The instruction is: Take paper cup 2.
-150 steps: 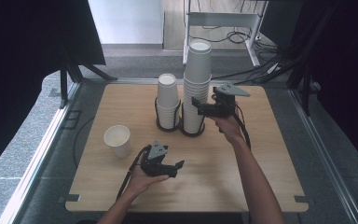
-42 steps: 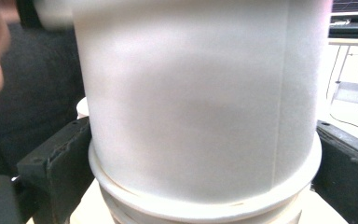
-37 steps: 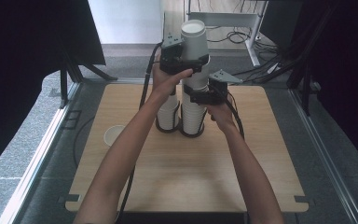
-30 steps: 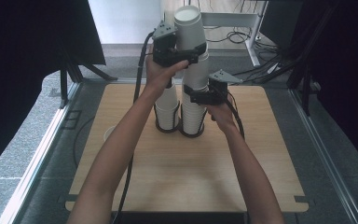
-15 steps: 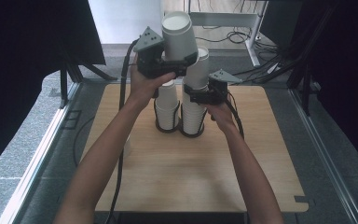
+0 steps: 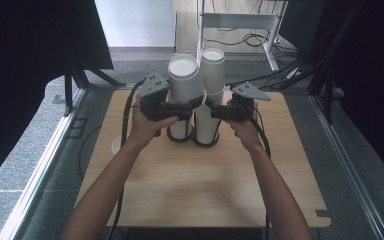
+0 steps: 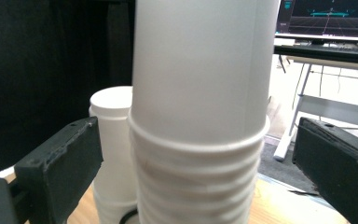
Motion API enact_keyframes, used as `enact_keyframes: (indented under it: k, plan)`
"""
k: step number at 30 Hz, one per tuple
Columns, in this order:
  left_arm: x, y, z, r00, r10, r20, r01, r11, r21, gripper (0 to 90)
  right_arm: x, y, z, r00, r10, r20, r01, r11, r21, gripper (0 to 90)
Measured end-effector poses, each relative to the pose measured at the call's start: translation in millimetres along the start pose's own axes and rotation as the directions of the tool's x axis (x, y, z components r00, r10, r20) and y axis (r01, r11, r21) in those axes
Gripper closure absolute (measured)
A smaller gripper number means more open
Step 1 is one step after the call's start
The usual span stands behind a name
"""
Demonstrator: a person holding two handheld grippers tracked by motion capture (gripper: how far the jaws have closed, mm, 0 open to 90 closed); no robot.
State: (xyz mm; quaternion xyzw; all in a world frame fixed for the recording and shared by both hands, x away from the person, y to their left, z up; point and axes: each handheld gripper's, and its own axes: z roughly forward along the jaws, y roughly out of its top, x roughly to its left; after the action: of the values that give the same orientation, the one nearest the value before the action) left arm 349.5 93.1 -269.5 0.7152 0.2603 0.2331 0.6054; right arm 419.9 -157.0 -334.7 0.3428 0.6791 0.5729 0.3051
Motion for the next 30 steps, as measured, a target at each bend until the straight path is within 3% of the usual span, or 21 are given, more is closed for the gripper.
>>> enact_keyframes:
  k: [6,19,22,25,30]
  plan:
    - [-9.5,-27.0,-10.3,0.9988,-0.050,-0.002,0.050,0.9987,-0.011,13.0,6.5,-10.2,-22.3,0.9999,-0.009,-0.005,0.008,1.000,-0.002,3.9]
    - [-28.3,-78.4,-17.8,0.9982,-0.011,-0.059,0.014,0.9983,0.057,12.9,31.9,-52.6,-46.5,0.9967,-0.040,-0.070,0.038,0.999,-0.027,9.4]
    - [-34.4,-90.9,-19.1,0.9987,-0.026,-0.043,0.029,0.9970,0.072,12.9,36.7,-64.4,-52.9,0.9960,-0.047,-0.076,0.045,0.999,-0.027,11.4]
    - [-40.7,-106.1,-19.6,0.9985,-0.035,-0.043,0.039,0.9949,0.094,12.8,41.2,-79.3,-62.3,0.9939,-0.005,-0.110,0.001,0.999,-0.037,13.3]
    - [-46.1,-129.9,-21.6,0.9972,-0.056,-0.049,0.061,0.9915,0.115,12.8,46.8,-98.1,-76.7,0.9939,0.019,-0.108,-0.024,0.999,-0.045,13.6]
